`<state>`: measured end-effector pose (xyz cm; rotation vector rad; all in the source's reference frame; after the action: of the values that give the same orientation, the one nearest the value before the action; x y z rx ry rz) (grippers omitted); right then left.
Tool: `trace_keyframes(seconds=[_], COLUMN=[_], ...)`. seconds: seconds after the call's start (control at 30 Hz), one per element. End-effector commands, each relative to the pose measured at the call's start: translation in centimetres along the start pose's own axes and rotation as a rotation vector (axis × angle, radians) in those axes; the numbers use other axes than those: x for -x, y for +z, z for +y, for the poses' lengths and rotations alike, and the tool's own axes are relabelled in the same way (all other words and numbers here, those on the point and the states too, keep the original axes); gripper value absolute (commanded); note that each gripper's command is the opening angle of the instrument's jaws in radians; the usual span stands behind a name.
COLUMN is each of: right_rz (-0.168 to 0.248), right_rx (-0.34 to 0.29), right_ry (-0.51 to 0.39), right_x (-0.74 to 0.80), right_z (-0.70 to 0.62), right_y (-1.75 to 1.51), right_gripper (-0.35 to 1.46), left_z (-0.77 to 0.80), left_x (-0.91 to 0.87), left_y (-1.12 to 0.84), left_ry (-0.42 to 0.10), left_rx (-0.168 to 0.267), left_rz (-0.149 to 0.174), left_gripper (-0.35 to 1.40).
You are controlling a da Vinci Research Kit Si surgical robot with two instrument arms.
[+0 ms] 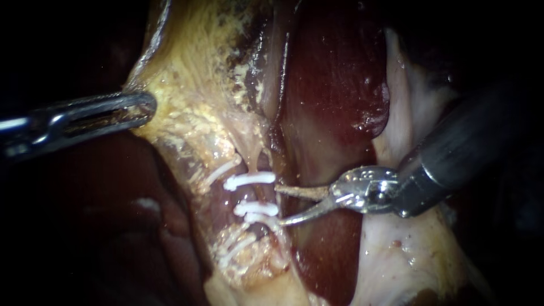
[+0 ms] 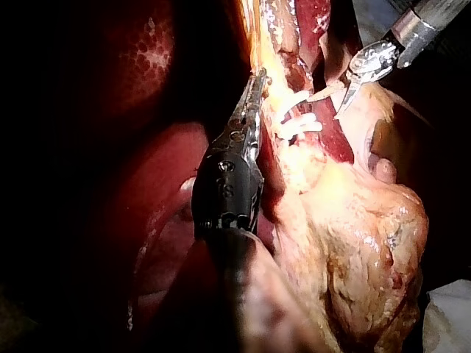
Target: Go to the cutting position right tube
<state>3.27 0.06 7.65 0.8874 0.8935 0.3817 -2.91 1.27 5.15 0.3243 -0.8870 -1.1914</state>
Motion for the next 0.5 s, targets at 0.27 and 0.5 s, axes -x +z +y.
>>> trace_keyframes(seconds=[0.27, 0.5], right_rz=[0.001, -0.001], right_rx=[0.002, 0.006], right_ry=[0.009, 0.020], right_x=[-0.08, -0.10], right_z=[0.15, 0.23], right_y=[0.18, 0.26], right_gripper=[1.26, 1.21], left_z=[-0.03, -0.04], left_x=[0.00, 0.00], left_y=[-0.01, -0.02], left_ry=[0.005, 0.005], left_rx=[-0.001, -0.002], left_rz=[0.000, 0.000], left_gripper=[-0.35, -0.35])
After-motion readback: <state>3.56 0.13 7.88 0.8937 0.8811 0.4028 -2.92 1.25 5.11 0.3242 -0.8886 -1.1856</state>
